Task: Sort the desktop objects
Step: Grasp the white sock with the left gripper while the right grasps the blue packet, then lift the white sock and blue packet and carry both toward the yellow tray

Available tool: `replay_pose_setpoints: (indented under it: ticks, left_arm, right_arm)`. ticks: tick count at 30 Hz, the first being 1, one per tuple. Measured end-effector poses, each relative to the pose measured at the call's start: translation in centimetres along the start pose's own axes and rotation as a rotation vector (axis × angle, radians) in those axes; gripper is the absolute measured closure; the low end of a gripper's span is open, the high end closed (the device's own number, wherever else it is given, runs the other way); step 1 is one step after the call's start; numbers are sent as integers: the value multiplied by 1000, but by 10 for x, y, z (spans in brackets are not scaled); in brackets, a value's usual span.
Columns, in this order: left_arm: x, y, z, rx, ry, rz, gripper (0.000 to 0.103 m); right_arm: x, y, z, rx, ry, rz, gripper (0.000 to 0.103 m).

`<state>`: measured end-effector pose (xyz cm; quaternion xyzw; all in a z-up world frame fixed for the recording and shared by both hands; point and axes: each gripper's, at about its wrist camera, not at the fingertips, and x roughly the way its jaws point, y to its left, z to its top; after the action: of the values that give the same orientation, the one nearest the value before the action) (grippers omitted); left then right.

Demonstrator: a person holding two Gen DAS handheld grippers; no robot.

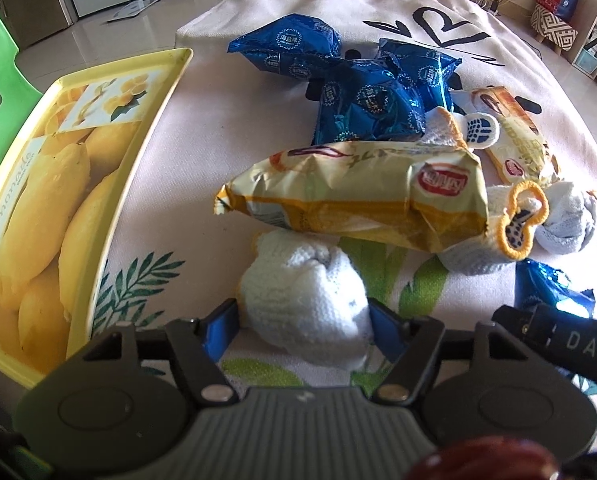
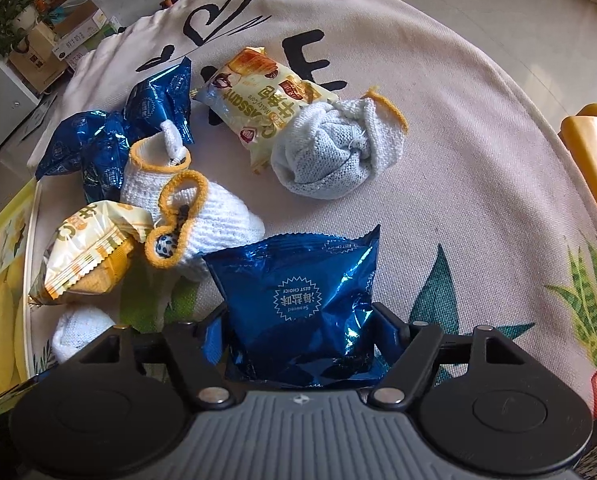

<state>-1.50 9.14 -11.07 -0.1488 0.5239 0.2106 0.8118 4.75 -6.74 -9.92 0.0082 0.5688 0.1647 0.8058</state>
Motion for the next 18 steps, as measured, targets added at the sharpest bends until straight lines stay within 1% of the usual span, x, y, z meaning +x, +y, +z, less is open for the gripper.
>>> replay_pose_setpoints:
  ticks: [2, 5, 10, 14, 18]
  left_arm:
    - [-5, 0, -1, 3, -3, -12, 37]
    - [-15, 1, -4, 21, -19, -15, 38]
    - [-29, 6, -10, 25, -31, -24, 38]
    - [-42, 11, -16, 22, -46, -50, 38]
    - [-53, 16, -22, 29, -69, -61, 38]
  right_arm:
    - [-2, 2, 0, 2, 0, 15, 32]
    - [-6, 4, -2, -6, -13, 11, 32]
    - [-16, 2, -8, 8, -23, 49, 33]
    - [-30, 3, -16, -14, -51, 62, 33]
    - [-41, 0, -20, -4, -73, 79, 33]
